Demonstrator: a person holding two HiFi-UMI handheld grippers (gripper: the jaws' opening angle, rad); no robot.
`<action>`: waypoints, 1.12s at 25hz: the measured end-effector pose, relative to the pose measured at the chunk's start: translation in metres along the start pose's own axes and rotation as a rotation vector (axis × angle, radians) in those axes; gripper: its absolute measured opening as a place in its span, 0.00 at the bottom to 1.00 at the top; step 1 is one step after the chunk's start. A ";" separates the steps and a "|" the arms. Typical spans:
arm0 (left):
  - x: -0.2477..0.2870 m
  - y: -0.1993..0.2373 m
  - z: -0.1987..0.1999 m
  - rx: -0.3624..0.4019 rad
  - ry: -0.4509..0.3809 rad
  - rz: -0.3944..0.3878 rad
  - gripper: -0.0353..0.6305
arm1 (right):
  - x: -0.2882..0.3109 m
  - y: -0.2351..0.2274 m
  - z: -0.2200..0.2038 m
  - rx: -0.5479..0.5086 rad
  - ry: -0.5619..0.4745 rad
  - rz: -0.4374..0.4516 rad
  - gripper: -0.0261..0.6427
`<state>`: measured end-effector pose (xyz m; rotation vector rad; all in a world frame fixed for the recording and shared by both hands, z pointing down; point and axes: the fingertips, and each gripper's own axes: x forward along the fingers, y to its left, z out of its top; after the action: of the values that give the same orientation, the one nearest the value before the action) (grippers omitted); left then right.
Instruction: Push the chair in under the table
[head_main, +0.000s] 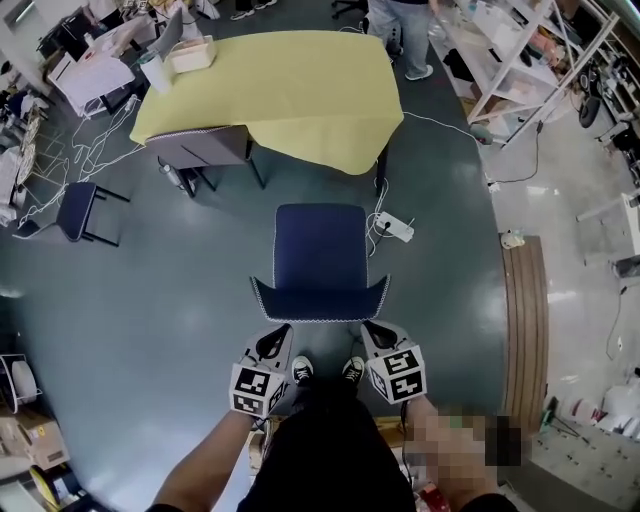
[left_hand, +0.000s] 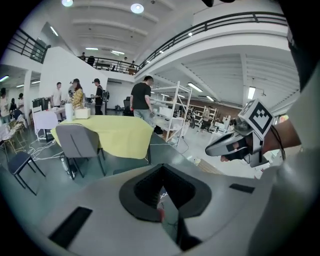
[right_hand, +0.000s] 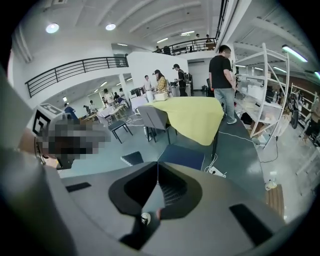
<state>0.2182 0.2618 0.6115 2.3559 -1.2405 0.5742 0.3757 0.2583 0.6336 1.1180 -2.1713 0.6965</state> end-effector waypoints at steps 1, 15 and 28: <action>0.004 0.001 -0.006 0.011 0.018 -0.004 0.07 | 0.007 0.000 -0.004 -0.012 0.013 0.003 0.06; 0.062 0.009 -0.078 0.258 0.241 -0.088 0.37 | 0.075 0.003 -0.046 -0.228 0.201 0.100 0.31; 0.100 0.022 -0.121 0.496 0.403 -0.086 0.43 | 0.124 0.001 -0.076 -0.548 0.338 0.095 0.36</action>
<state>0.2313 0.2480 0.7687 2.4745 -0.8803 1.3784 0.3367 0.2443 0.7736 0.5689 -1.9547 0.2690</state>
